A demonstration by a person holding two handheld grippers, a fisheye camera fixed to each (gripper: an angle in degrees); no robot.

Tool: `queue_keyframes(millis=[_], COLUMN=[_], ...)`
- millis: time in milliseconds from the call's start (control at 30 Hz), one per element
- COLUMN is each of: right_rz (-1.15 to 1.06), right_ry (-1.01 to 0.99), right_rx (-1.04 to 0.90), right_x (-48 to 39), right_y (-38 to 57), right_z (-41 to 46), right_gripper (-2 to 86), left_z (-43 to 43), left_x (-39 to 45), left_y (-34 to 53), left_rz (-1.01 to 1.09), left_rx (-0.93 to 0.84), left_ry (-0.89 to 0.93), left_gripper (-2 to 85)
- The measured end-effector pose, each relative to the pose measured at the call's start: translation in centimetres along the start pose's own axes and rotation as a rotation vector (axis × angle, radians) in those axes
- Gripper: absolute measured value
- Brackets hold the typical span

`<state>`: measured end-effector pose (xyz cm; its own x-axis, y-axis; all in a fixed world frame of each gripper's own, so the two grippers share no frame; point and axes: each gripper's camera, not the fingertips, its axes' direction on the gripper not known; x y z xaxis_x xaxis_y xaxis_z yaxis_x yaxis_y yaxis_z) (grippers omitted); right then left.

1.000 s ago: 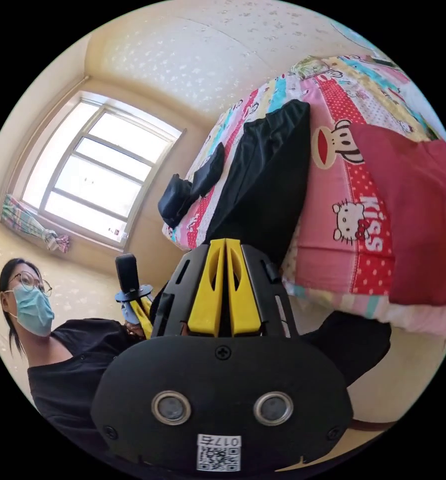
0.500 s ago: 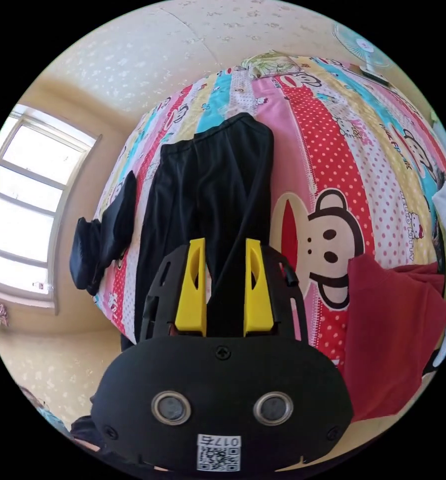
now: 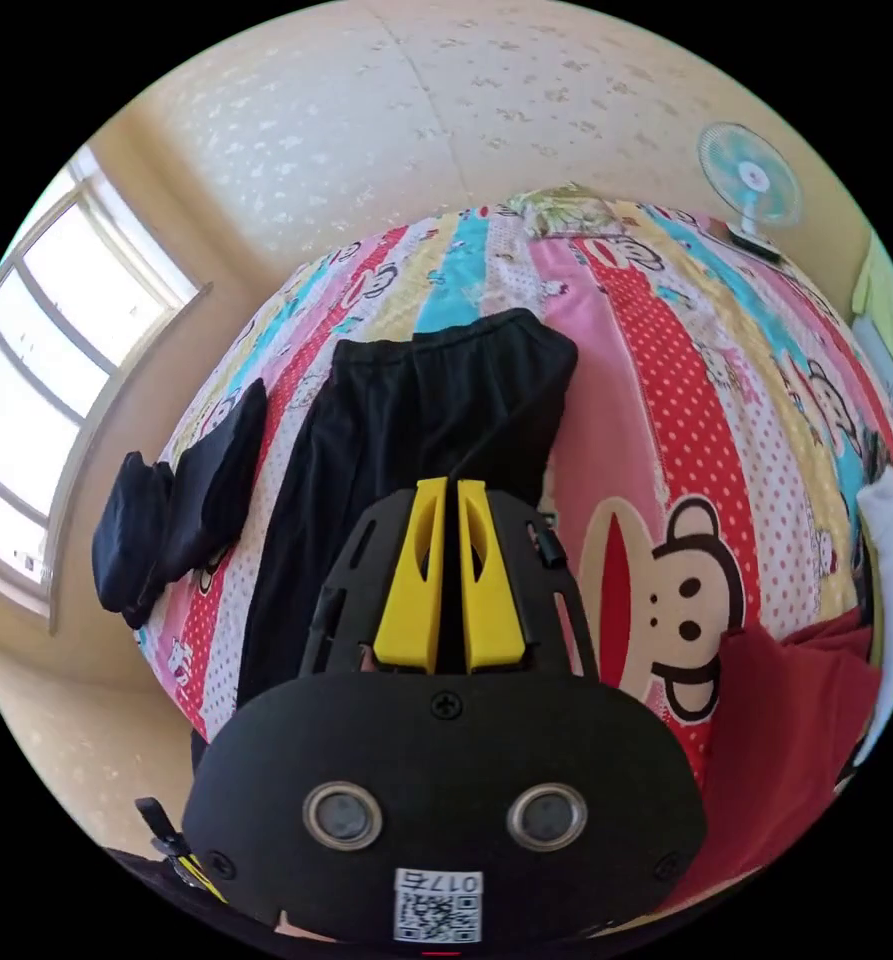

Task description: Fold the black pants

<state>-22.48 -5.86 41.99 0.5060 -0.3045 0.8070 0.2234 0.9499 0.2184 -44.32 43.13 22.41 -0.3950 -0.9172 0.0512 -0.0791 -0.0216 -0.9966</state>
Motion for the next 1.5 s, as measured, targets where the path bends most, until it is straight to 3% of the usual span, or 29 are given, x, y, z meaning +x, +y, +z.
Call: queue_keyframes(millis=[100, 233, 400, 533, 667, 800, 967, 1067, 1200, 1267, 1367, 1500], right_rz=[-0.060, 0.018, 0.149, 0.139, 0.076, -0.075, -0.135, -0.158, -0.145, -0.085, -0.076, -0.166], right_ry=[-0.151, -0.363, -0.730, -1.052, -0.942, -0.773, -0.638, -0.666, -0.601, -0.640, -0.764, -0.700], right_rx=[-0.036, -0.140, -0.174, -0.057, -0.085, -0.227, -0.296, -0.292, -0.157, -0.200, -0.311, -0.406], right_x=[-5.3, -9.1, -6.0, -1.0, 3.2, 4.1, 3.8, 2.6, 1.8, 2.0, 2.1, 0.7], right_y=[-2.4, -3.0, 0.1, 3.9, 9.5, 15.5, 25.0, 28.9, 31.7, 31.9, 31.2, 31.0], right_z=[2.4, 9.3, 14.6, 11.9, 5.8, 1.8, -0.3, 0.5, 0.3, 1.0, 1.9, 0.5], right_gripper=[2.7, 3.5, 6.3, 2.8, 1.6, 2.4, 8.9, 12.8, 11.7, 4.9, 3.3, 2.5], left_z=[-1.3, -2.2, -3.5, -6.2, -6.6, -2.4, 4.6, 6.6, 7.8, 8.2, 9.5, 10.4], left_x=[0.5, 0.7, -0.3, 0.8, 2.1, 2.2, -0.6, -0.8, -1.9, -1.6, -0.6, 0.1], left_y=[1.3, 2.0, 2.3, 2.4, -0.4, -6.9, -11.7, -10.3, -9.3, -9.2, -8.8, -7.2], left_rz=[-0.031, -0.063, -0.122, -0.056, 0.011, 0.065, 0.055, 0.080, 0.063, 0.042, -0.017, -0.052], left_rx=[0.051, 0.112, 0.138, 0.259, 0.342, 0.256, 0.162, 0.218, 0.171, 0.146, 0.070, -0.093], left_ry=[-0.083, -0.136, -0.155, -0.253, -0.366, -0.526, -0.619, -0.774, -0.681, -0.713, -0.767, -0.641], left_gripper=[4.1, 4.7, 17.1, 12.5, 11.0, 16.1, 15.6, 10.6, 7.5, 5.8, 3.3, 1.8])
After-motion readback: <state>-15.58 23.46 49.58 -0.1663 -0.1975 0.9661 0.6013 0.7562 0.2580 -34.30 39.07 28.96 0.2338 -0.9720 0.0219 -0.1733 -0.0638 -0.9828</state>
